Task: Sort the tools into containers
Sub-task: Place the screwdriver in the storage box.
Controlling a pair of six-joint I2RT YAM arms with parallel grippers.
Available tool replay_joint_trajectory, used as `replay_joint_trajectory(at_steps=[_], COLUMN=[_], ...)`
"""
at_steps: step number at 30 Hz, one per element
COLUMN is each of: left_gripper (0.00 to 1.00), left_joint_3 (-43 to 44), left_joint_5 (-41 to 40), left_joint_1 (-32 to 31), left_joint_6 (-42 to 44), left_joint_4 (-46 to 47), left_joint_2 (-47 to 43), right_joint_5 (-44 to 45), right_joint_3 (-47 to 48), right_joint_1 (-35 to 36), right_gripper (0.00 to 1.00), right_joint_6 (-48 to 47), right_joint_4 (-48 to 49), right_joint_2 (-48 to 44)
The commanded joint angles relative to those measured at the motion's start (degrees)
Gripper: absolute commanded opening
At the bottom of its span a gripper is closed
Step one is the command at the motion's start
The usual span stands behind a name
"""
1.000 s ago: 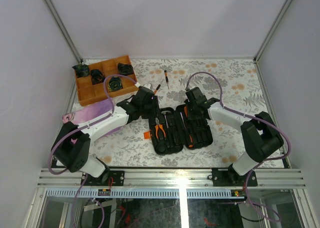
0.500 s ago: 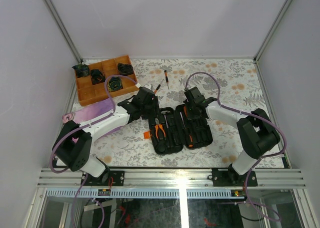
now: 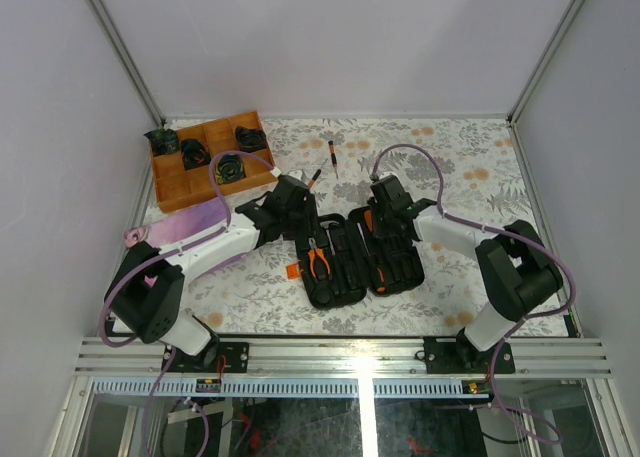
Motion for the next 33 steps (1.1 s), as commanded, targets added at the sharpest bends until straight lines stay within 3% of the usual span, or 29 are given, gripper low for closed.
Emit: replay_joint_trajectory(at_steps=[1, 12, 16, 21, 33], left_gripper=[0.47, 0.62, 0.70, 0.70, 0.64], left_joint_3=[-1.1, -4.4, -6.4, -7.3, -8.7], left_joint_5=[-2.5, -8.0, -6.7, -6.1, -3.2], left_joint_1=[-0.4, 1.3, 2.9, 3.3, 3.4], left_joint_6=[0.8, -0.8, -1.3, -1.2, -0.2], left_joint_4=[0.0, -0.3, 0.8, 1.5, 3.8], left_joint_2=[-1.7, -6.6, -7.3, -7.0, -6.1], right_joint_5=[-1.4, -0.7, -2.7, -4.2, -7.3], right_joint_3=[0.5, 4.0, 6.7, 7.7, 10.3], right_joint_1=[-0.1, -0.1, -0.1, -0.2, -0.8], right_gripper=[0.25, 0.29, 0.23, 0.17, 0.17], right_joint_6=[-1.6, -4.2, -5.9, -6.4, -7.1], right_joint_4=[-3.1, -9.4, -13.0, -12.9, -13.7], right_joint_2=[-5.6, -8.8, -5.9, -3.3, 2.6])
